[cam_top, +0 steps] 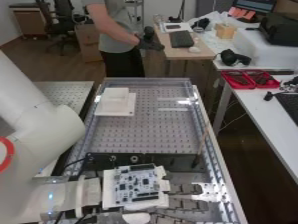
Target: Grab the paper clip and place it in the clear container
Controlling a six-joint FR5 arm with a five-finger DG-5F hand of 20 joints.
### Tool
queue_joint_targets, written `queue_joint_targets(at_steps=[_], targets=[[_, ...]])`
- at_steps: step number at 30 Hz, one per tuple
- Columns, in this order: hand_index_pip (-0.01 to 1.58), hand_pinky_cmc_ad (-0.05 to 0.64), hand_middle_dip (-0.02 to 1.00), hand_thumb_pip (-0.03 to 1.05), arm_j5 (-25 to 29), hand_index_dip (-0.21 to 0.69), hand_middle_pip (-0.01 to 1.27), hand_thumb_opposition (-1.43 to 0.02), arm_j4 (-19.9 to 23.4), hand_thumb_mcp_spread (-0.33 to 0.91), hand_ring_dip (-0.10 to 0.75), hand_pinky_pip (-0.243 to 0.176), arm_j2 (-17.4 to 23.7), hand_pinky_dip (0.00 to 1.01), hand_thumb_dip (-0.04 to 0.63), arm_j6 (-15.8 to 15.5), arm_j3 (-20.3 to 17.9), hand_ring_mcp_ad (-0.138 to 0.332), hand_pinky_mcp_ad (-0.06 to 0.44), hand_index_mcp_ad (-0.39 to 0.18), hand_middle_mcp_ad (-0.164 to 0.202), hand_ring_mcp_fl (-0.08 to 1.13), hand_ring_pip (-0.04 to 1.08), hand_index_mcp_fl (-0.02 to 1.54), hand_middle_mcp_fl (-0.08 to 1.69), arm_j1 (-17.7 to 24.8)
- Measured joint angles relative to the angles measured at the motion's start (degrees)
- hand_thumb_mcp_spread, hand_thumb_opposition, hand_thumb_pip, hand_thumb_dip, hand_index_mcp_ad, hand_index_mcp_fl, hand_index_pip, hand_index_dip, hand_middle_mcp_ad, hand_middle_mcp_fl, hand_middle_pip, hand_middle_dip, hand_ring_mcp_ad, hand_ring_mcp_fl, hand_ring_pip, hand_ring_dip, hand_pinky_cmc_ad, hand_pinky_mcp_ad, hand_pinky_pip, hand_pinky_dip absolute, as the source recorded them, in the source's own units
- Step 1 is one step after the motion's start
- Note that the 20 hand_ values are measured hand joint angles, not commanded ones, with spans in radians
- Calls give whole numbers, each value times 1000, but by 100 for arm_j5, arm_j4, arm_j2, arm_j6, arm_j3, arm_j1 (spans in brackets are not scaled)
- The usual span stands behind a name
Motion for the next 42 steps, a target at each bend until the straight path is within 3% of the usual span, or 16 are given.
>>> queue_joint_targets(at_steps=[4, 6, 11, 18, 23, 42], targets=[[1400, 316, 182, 583, 22, 17, 129, -939, 84, 476, 101, -61, 46, 267, 234, 111, -64, 113, 276, -206, 33, 0, 86, 654, 117, -5], [1379, 316, 183, 579, 33, 19, 129, -948, 64, 475, 101, -42, 53, 264, 237, 92, -69, 113, 276, -206, 33, 0, 94, 693, 136, -4], [1379, 318, 183, 579, 65, 9, 129, -958, -28, 471, 101, -42, 57, 260, 237, -17, -58, 113, 276, -206, 33, 0, 94, 695, 136, -2], [1478, 316, 183, 581, 55, 12, 129, -946, -77, 478, 101, -45, 62, 298, 239, -138, -39, 113, 276, -209, 33, 0, 94, 572, 136, -4], [1457, 319, 183, 712, 28, 12, 129, -944, -99, 468, 101, -45, 70, 326, 251, -200, -18, 113, 276, -208, 33, 0, 94, 473, 117, -16], [1417, 325, 183, 721, -99, -17, 129, -864, -309, 407, 101, -61, 65, 380, 274, -303, 64, 113, 276, -208, 33, 0, 98, 307, 49, -47]])
